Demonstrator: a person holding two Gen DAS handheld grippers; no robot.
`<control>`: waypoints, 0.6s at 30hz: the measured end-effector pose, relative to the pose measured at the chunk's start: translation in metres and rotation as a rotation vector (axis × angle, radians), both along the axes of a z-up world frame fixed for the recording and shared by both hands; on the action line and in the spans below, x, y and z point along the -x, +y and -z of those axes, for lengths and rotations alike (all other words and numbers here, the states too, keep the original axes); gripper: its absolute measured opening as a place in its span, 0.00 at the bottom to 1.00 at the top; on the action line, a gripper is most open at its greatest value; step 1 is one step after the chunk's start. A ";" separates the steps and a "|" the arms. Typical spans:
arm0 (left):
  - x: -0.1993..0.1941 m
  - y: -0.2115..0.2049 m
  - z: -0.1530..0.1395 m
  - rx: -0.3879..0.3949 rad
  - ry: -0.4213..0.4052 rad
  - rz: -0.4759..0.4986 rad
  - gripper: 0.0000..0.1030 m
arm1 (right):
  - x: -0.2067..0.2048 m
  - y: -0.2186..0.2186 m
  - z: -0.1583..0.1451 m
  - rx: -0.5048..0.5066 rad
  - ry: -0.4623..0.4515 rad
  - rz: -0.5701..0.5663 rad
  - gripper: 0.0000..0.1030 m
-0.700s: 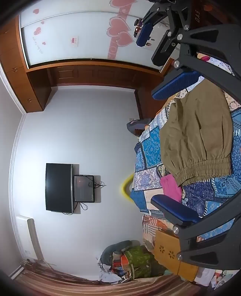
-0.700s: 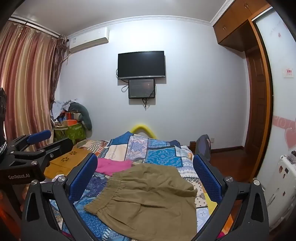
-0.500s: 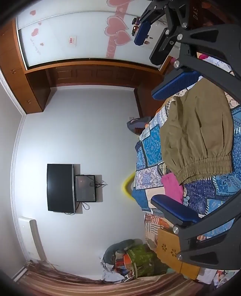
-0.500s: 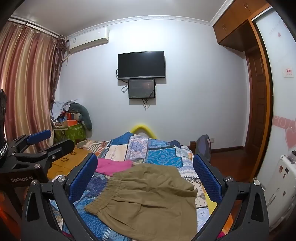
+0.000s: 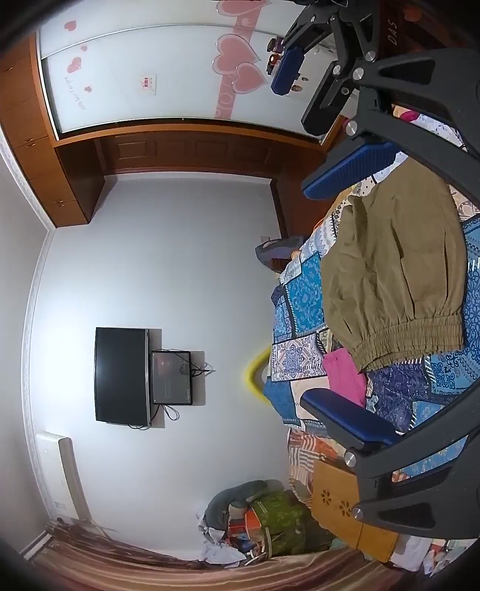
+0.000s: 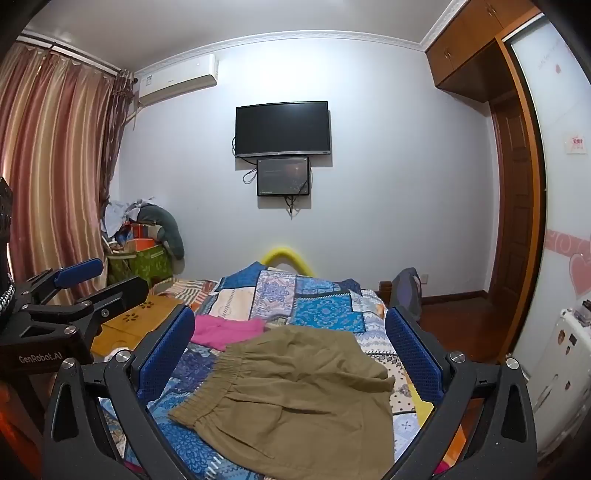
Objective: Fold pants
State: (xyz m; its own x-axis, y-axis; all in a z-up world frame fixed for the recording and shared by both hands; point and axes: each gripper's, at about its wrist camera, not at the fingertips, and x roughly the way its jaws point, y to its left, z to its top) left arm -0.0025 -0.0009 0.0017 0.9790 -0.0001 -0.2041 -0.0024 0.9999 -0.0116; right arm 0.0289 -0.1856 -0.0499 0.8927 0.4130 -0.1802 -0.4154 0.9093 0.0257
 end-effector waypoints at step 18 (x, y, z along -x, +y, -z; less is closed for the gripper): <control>-0.001 0.000 0.000 0.006 0.000 0.009 1.00 | -0.003 -0.003 -0.001 0.000 -0.003 0.005 1.00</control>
